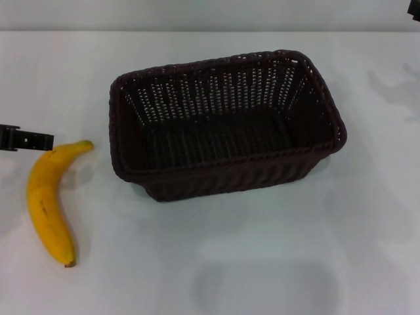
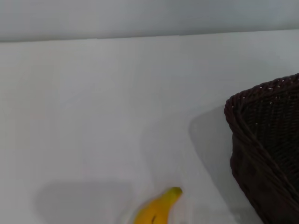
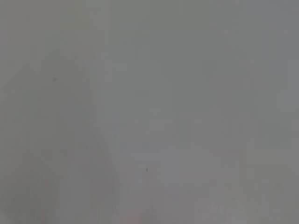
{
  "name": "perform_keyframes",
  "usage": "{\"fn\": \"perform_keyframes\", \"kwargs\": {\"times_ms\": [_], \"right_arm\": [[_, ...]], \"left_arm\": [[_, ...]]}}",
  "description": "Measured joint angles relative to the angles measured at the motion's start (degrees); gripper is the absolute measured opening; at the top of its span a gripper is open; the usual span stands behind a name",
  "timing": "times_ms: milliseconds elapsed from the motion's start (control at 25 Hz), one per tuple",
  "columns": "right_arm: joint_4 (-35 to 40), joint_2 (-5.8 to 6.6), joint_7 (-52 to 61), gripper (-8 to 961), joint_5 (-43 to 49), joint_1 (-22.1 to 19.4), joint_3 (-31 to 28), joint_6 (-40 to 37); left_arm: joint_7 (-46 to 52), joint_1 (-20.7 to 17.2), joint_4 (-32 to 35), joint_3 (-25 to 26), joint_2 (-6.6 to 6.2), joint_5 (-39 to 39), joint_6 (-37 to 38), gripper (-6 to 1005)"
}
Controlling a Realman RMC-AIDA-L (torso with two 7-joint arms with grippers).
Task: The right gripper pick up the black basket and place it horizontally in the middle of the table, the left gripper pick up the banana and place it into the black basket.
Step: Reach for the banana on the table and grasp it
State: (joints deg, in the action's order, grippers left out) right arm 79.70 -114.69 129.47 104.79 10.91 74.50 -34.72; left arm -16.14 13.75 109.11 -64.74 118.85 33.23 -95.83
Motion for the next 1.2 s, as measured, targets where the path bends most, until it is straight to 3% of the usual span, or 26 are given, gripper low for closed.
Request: {"fn": "perform_keyframes", "kwargs": {"times_ms": [520, 760, 1200], "right_arm": [[-0.8, 0.00, -0.5, 859, 0.0, 0.1, -0.8, -2.8], [-0.9, 0.00, -0.6, 859, 0.0, 0.4, -1.2, -3.6], [-1.3, 0.00, -0.7, 858, 0.0, 0.5, -2.3, -5.1]], "left_arm": [[2.3, -0.6, -2.0, 0.0, -0.04, -1.5, 0.2, 873], [4.9, -2.3, -3.3, -0.2, 0.09, -2.6, 3.0, 872], [4.8, -2.0, -9.6, -0.5, 0.20, -2.8, 8.6, 871]]}}
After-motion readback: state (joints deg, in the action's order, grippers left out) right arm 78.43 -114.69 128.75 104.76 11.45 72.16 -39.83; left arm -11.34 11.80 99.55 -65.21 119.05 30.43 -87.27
